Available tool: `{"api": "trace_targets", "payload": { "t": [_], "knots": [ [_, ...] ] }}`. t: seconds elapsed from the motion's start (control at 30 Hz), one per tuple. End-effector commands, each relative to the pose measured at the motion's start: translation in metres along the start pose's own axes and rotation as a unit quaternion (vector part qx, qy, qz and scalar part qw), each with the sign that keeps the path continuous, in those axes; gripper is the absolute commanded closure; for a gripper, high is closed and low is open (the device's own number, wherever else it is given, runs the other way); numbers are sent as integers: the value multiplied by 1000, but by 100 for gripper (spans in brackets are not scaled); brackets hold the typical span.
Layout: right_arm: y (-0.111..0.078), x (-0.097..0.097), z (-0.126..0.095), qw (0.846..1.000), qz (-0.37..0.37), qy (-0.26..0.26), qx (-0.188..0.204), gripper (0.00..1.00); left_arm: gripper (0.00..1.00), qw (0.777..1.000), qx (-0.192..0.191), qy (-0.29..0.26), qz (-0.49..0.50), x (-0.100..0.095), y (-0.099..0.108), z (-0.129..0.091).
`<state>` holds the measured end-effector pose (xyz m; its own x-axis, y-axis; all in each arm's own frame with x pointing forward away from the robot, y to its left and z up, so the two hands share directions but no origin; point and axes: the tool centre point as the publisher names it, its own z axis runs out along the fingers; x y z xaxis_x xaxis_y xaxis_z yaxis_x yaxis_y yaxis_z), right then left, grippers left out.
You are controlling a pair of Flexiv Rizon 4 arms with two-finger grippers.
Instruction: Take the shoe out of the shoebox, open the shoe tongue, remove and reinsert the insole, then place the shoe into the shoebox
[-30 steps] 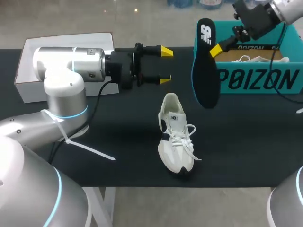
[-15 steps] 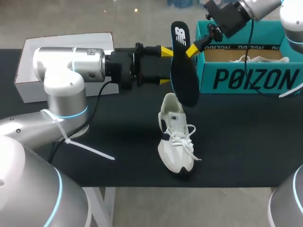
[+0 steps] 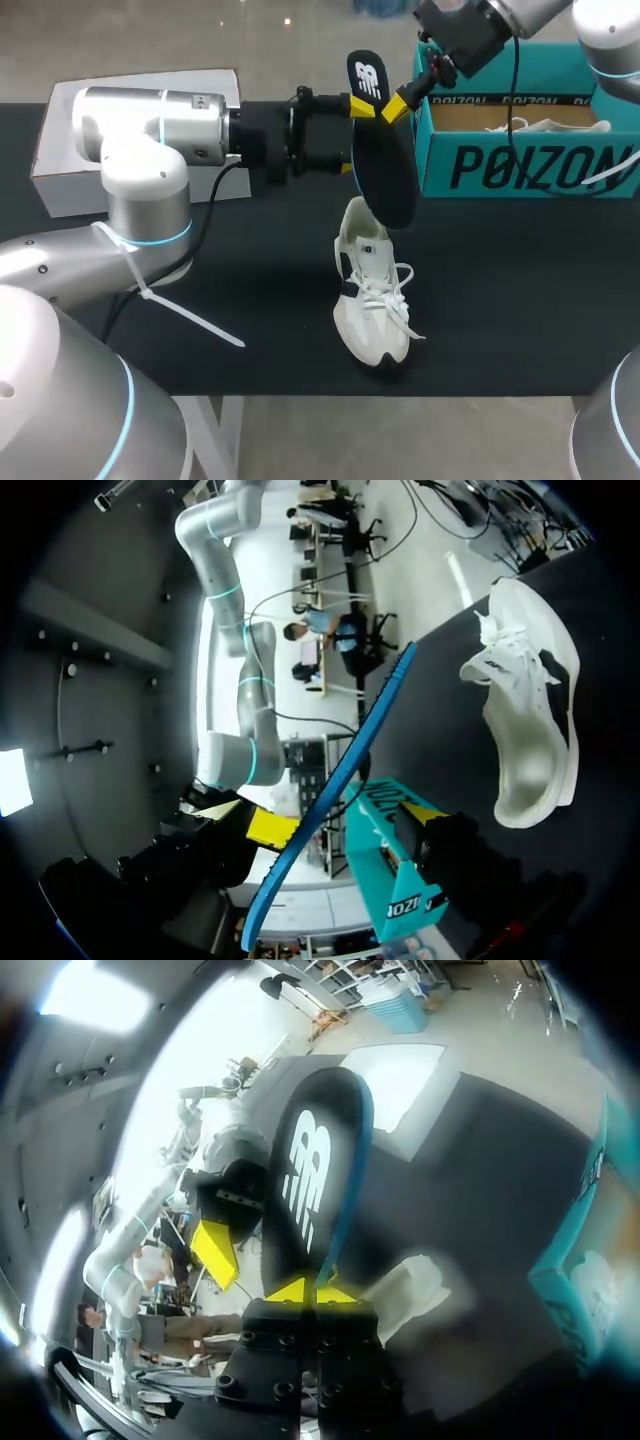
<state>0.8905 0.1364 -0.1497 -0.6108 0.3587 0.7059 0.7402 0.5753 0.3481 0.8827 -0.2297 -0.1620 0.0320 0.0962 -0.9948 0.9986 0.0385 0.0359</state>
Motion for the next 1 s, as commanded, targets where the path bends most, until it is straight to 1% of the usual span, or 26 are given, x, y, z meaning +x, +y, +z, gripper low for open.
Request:
{"api": "trace_targets", "payload": {
  "t": [0.03,0.07,0.1,0.13,0.17,0.43,0.67,0.7,0.83,1.0],
  "knots": [
    [5,1,1,1000,-1,-1,7,100,0,1000,-1,7,3,0,5,8],
    [5,1,1,1000,-1,-1,7,100,9,1000,-6,8,6,0,5,9],
    [5,1,1,1000,-2,-1,7,100,56,1000,-12,11,8,1,6,10],
    [5,1,0,1000,-2,-1,6,100,76,1000,-14,14,11,1,6,11],
    [4,2,-1,1000,-2,0,6,100,100,1000,-14,15,12,2,6,12],
    [2,-2,-3,1000,3,5,0,100,100,1000,-7,10,10,5,4,15],
    [0,-3,1,1000,9,14,-2,100,100,1000,-1,-4,13,1,2,14],
    [0,-3,2,1000,9,14,-2,100,100,1000,6,-12,13,0,2,14],
    [-1,-2,6,1000,8,14,0,100,100,1000,13,-25,11,0,2,12],
    [-1,-2,8,1000,15,6,1,100,100,1000,13,-23,11,1,1,10]
  ]
}}
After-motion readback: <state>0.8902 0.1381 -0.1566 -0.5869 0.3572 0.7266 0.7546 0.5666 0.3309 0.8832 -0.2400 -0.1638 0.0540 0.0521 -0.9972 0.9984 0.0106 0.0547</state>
